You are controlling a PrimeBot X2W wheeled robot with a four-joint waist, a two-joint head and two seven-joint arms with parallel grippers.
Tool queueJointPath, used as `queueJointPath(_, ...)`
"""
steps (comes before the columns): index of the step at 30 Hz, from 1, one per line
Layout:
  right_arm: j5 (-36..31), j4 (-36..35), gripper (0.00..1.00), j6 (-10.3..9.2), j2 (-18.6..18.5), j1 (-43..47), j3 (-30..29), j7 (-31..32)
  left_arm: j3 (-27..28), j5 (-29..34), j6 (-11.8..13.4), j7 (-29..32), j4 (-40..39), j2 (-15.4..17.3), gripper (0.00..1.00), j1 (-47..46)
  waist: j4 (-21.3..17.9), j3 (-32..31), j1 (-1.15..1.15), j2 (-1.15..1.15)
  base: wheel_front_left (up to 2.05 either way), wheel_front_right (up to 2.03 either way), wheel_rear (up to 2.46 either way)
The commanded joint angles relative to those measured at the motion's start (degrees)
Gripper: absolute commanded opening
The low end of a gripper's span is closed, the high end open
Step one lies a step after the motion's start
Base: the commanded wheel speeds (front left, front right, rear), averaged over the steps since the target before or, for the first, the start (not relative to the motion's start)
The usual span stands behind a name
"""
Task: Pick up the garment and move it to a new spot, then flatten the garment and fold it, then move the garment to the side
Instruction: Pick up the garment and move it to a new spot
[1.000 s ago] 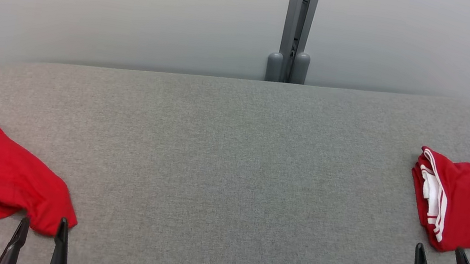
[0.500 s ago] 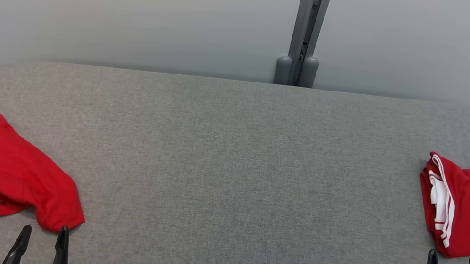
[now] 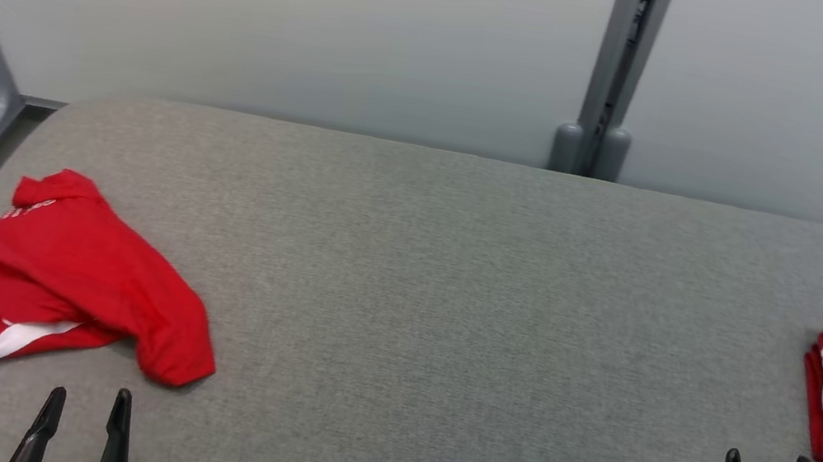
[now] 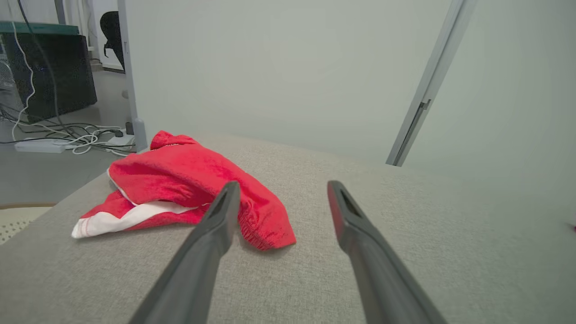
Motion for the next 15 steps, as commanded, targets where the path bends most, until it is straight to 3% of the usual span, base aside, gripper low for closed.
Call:
queueJointPath(1, 0.4, -0.3, 1.0, 0.01, -0.2, 0.8, 0.3, -0.3, 0.0, 0.3, -0.1, -0.3, -0.2, 0.3, 1.0, -0.5, 3.8, -0.7, 0.0, 0.0, 0.0, 0.0, 0.0)
queueJointPath(8, 1.4, 0.1, 1.0, 0.0, -0.2, 0.7, 2.5, -0.3, 0.9, 0.1, -0.2, -0.3, -0.8, 0.3, 1.0, 0.7, 15.0, -2.0, 0.0, 0.0, 0.0, 0.0, 0.0)
queueJointPath(15, 1.2, 0.4, 1.0, 0.0, -0.2, -0.2, 3.7, -0.3, 1.6, -0.3, -0.3, -0.3, -1.8, 0.2, 1.0, 1.7, 18.2, -1.9, 0.0, 0.0, 0.0, 0.0, 0.0)
